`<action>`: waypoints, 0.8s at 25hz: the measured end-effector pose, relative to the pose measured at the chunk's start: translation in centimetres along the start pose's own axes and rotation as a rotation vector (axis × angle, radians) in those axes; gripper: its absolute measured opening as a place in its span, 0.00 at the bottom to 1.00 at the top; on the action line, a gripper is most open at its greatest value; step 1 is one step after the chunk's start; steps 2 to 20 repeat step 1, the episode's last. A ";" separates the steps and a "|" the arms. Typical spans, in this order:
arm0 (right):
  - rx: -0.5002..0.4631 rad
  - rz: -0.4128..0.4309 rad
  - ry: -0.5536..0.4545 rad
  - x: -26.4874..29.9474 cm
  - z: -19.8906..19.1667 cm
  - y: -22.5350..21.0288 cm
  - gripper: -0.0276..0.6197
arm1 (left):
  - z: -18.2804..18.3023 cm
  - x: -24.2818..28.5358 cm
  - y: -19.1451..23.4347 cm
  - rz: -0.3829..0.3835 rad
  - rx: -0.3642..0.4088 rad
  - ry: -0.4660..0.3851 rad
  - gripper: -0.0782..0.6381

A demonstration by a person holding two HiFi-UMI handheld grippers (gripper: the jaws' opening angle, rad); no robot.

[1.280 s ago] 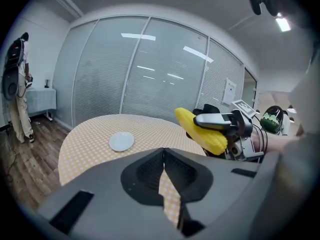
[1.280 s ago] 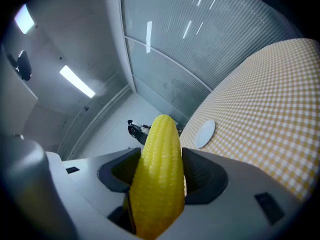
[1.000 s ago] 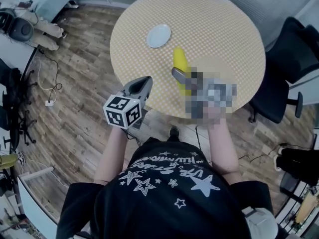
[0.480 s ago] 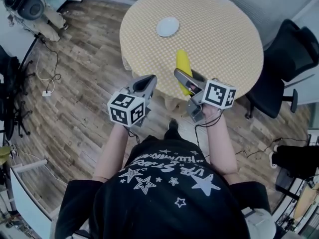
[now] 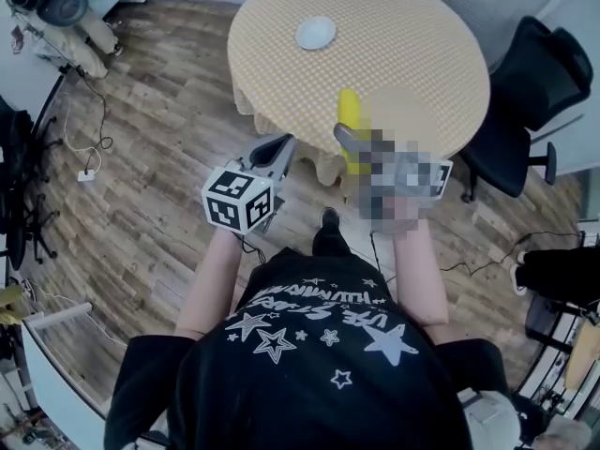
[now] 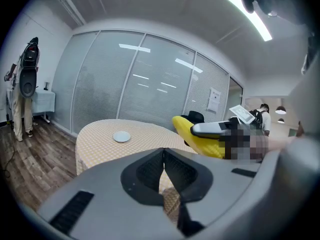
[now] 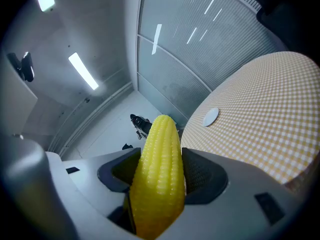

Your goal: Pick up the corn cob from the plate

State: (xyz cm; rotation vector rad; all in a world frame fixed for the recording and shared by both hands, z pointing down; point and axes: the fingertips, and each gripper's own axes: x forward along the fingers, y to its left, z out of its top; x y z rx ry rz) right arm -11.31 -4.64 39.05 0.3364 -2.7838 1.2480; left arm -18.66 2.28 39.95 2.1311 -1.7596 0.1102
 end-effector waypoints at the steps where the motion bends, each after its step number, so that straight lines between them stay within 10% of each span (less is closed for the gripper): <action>1: -0.003 -0.002 -0.003 0.0 -0.3 0.5 0.45 | 0.0 -0.6 0.0 -0.003 0.002 -0.002 0.12; 20: -0.003 -0.002 -0.003 0.0 -0.3 0.5 0.45 | 0.0 -0.6 0.0 -0.003 0.002 -0.002 0.12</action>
